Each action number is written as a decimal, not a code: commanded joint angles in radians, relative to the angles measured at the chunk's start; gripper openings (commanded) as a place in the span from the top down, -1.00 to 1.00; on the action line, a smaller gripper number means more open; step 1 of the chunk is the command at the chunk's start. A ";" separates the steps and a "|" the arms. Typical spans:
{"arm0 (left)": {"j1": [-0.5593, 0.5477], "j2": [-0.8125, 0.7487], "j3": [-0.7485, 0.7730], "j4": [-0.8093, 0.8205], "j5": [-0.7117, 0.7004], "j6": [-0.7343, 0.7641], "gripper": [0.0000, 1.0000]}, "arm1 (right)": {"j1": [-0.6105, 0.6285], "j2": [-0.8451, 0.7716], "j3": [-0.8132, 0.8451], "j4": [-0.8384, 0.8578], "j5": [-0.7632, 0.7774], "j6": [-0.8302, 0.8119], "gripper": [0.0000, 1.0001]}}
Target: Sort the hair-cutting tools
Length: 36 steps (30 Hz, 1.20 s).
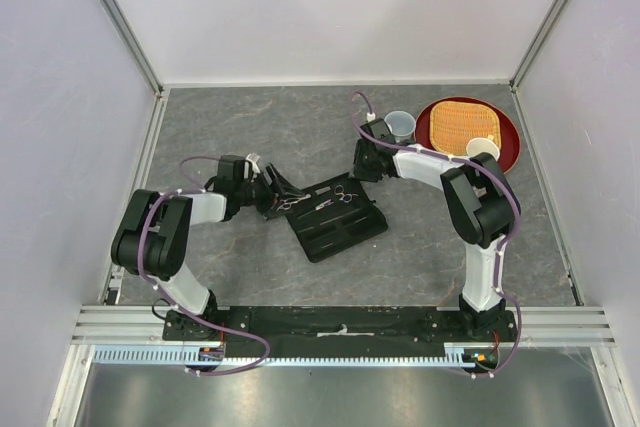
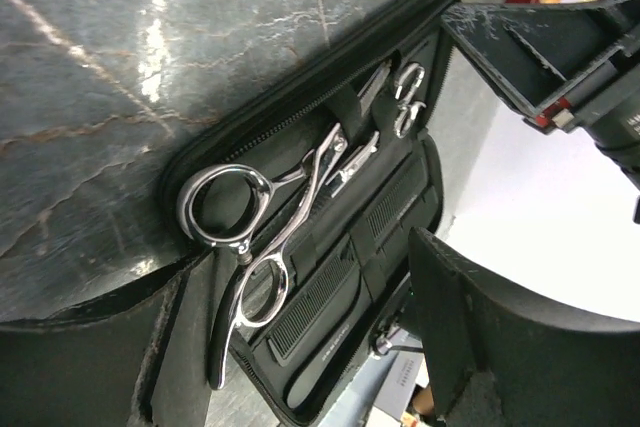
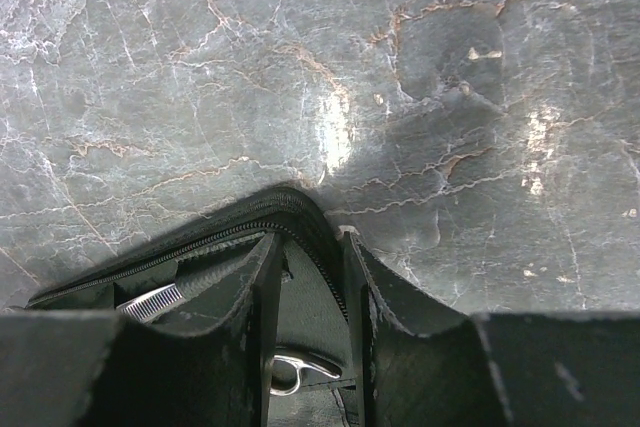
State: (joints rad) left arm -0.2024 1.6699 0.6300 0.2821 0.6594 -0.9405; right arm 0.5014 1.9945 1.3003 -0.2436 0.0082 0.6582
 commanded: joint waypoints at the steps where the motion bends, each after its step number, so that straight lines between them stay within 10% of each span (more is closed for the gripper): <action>1: -0.002 -0.036 0.043 -0.271 -0.133 0.163 -0.53 | 0.023 0.015 -0.041 -0.083 -0.014 0.000 0.23; 27: -0.017 -0.102 0.172 -0.682 -0.282 0.405 -0.64 | 0.025 0.006 -0.030 -0.125 0.007 -0.081 0.23; 36: -0.017 -0.177 0.180 -0.652 -0.319 0.417 -0.04 | 0.046 -0.045 -0.070 -0.155 0.029 -0.144 0.23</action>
State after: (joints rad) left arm -0.2203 1.5475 0.7940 -0.3737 0.3866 -0.5755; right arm 0.5270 1.9690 1.2800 -0.2760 0.0162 0.5648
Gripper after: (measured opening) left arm 0.575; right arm 0.386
